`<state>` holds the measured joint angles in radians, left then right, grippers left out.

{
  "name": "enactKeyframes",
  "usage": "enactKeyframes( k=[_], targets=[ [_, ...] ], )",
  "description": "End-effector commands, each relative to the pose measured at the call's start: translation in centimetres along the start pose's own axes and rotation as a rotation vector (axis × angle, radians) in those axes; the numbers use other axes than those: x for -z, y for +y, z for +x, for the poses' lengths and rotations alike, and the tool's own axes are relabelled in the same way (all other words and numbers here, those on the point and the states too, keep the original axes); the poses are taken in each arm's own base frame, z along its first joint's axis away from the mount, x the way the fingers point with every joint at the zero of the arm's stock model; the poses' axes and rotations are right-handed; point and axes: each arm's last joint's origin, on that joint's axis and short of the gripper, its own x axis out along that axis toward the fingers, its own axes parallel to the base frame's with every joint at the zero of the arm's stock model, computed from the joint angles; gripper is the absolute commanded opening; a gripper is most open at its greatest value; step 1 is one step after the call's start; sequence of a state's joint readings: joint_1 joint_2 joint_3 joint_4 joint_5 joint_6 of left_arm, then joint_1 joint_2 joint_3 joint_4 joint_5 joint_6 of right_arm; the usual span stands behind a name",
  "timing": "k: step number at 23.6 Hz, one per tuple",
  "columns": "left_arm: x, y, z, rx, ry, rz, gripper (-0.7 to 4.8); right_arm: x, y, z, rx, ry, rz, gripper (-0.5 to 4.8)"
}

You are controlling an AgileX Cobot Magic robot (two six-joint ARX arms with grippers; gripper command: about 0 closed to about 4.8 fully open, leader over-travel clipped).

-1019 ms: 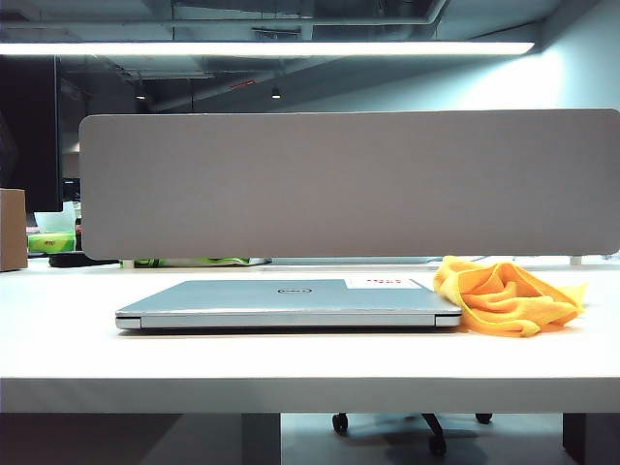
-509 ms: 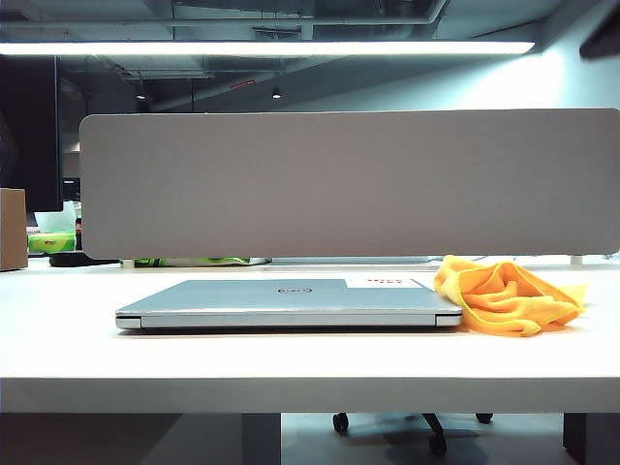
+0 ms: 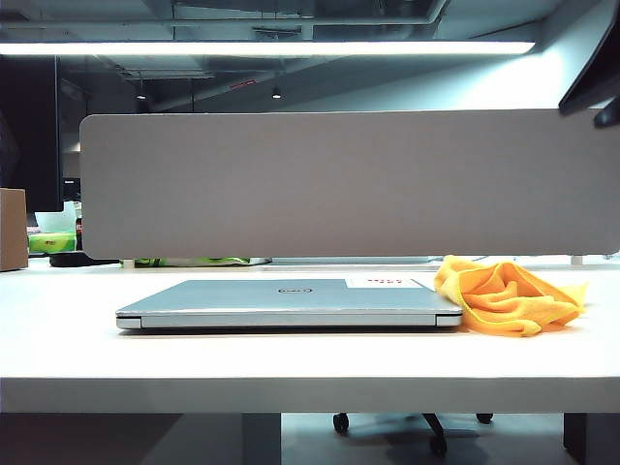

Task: Pick up the rag and use it to wipe the water off the lid of the laptop on the table.

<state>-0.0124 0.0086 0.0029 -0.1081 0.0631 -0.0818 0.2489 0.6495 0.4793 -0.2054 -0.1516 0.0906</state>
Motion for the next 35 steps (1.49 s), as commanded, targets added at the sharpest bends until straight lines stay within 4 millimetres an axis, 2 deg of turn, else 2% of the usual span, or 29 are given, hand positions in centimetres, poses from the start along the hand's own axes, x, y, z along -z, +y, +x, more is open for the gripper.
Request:
enactKeyframes(
  k=[1,10,11,19,24,25,28,35],
  targets=[
    [-0.3,0.0,0.0,0.005,-0.016,0.004,0.21,0.0,-0.1,1.0,-0.004,0.028,0.007,1.99],
    [-0.3,0.0,0.0,0.006,-0.016,0.004,0.21,0.3,-0.2,1.5,0.003,0.061,0.009,1.99],
    [-0.3,0.0,0.0,0.006,-0.016,0.004,0.21,0.1,-0.3,0.5,0.046,0.006,-0.105,1.99],
    [-0.2,0.0,0.0,0.006,-0.013,0.004,0.21,-0.3,-1.0,-3.9,0.181,-0.351,-0.220,1.99],
    [-0.2,0.0,0.0,0.006,-0.013,0.004,0.21,1.4,-1.6,-5.6,0.287,-0.532,-0.228,1.99],
    [-0.2,0.0,0.0,0.006,-0.013,0.004,0.21,2.3,-1.7,-5.8,0.309,-0.568,-0.233,1.99],
    [-0.2,0.0,0.0,0.006,-0.013,0.004,0.21,4.1,-2.0,-5.4,0.322,-0.576,-0.215,1.99],
    [-0.2,0.0,0.0,0.007,-0.013,0.004,0.21,8.3,-3.1,-3.2,0.337,-0.529,-0.027,1.99]
  ],
)
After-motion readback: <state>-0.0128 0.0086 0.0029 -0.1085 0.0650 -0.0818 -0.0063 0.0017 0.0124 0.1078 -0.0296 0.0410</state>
